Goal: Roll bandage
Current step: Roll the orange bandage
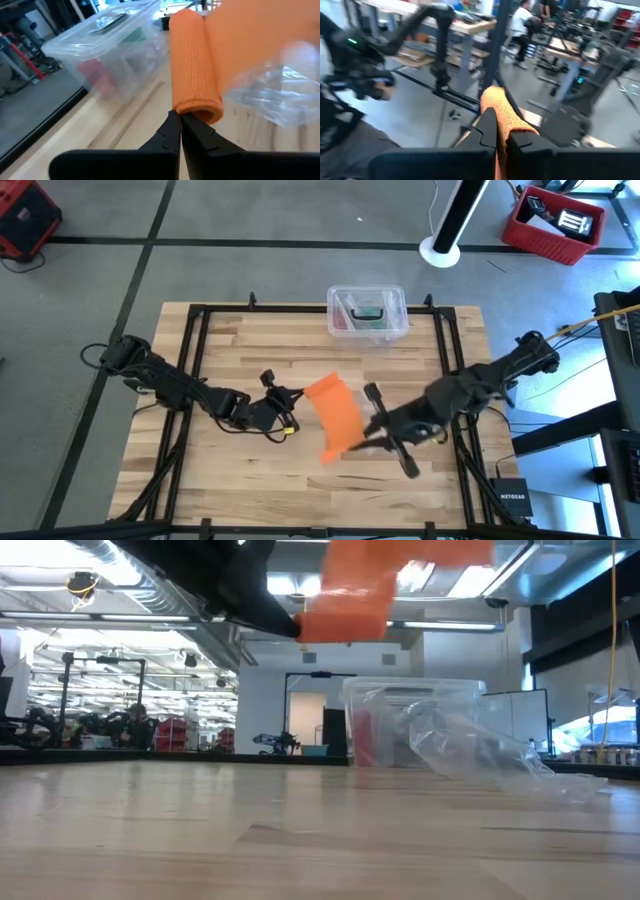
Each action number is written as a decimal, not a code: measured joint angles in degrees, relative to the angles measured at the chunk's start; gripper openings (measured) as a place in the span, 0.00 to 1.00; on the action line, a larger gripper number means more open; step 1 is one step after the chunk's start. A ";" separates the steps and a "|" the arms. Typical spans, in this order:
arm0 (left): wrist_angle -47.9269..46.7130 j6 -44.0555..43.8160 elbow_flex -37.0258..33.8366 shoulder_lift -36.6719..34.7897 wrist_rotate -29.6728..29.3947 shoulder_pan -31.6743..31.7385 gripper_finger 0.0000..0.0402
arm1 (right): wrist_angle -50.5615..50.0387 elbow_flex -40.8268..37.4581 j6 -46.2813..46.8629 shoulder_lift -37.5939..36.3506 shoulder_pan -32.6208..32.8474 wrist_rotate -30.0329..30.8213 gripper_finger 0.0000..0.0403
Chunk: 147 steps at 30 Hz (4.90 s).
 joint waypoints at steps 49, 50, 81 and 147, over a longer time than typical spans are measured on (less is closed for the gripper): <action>24.63 26.74 1.17 16.92 11.05 -8.81 0.00 | -1.05 0.22 12.81 13.70 -36.74 -9.84 0.01; 24.64 27.50 1.66 16.92 10.48 -9.27 0.00 | -2.53 0.22 13.36 14.87 -36.90 -9.66 0.01; 22.98 10.56 5.86 14.88 0.09 -15.61 0.00 | -23.39 0.22 9.43 10.60 -38.45 -12.40 0.80; -26.11 3.84 5.79 -17.35 13.91 -4.41 0.00 | 8.43 -45.81 7.34 -18.38 -37.27 -15.94 0.80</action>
